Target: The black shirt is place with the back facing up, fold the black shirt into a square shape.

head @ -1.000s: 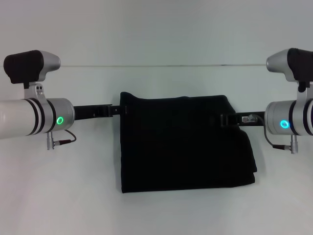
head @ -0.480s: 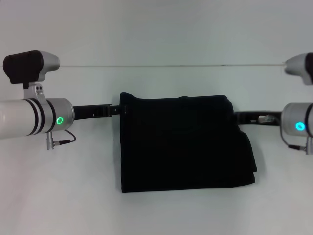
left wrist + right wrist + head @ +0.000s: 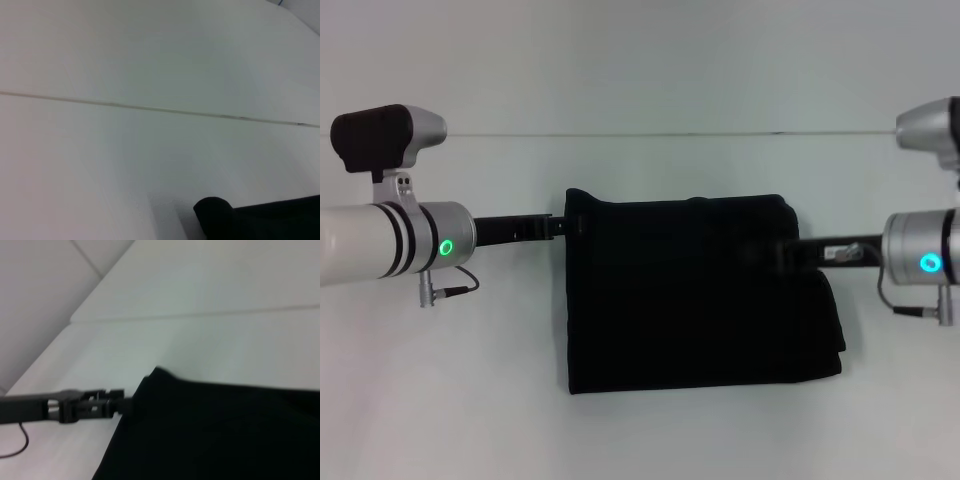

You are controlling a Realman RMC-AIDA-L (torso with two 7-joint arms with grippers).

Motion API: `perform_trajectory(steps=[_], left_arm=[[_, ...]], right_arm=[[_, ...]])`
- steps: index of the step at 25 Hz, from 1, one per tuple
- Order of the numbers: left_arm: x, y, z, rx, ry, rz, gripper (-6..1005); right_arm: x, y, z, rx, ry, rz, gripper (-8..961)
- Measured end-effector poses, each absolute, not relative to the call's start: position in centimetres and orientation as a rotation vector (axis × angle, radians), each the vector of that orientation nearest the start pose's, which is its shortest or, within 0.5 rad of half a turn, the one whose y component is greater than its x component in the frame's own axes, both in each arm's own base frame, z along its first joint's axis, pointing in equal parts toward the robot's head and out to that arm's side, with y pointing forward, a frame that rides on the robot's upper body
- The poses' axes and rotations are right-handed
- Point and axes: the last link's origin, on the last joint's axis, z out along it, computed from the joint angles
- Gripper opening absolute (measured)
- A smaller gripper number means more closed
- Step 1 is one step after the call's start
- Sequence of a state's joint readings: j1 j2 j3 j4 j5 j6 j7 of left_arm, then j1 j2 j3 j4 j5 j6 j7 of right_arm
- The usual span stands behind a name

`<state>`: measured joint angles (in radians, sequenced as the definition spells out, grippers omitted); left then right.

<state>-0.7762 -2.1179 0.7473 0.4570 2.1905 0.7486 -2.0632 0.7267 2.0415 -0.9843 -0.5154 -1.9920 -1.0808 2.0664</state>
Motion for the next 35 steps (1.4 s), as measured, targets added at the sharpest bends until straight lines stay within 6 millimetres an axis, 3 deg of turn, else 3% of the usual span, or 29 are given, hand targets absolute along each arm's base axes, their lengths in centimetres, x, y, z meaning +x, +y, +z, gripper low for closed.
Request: perform_trajectory(steps=[6, 10, 20, 28, 33, 35], left_arm=[[-26.5, 42.6, -4.4, -2.100, -1.344, -0.369, 951], [-26.5, 42.6, -4.4, -2.100, -1.341, -0.367, 951], [-26.3, 42.7, -4.3, -2.095, -1.343, -0.378, 951], [-25.8, 42.9, -4.5, -2.105, -1.347, -0.383, 951], [-25.6, 43.3, -4.7, -2.082, -1.355, -0.375, 943], [-25.8, 43.4, -4.7, -2.063, -1.358, -0.370, 939]], right_arm=[[25.3, 40.1, -5.3, -2.401, 1.361, 0.294, 0], [26.3, 40.2, -5.1, -2.356, 1.346, 0.267, 1], [26.6, 39.4, -1.6, -2.366, 1.296, 0.464, 1], [27.5, 38.8, 1.5, -2.330, 1.352, 0.608, 2], [27.7, 38.7, 2.7, -2.315, 1.364, 0.664, 80], [27.7, 38.7, 2.9, -2.315, 1.365, 0.671, 245]])
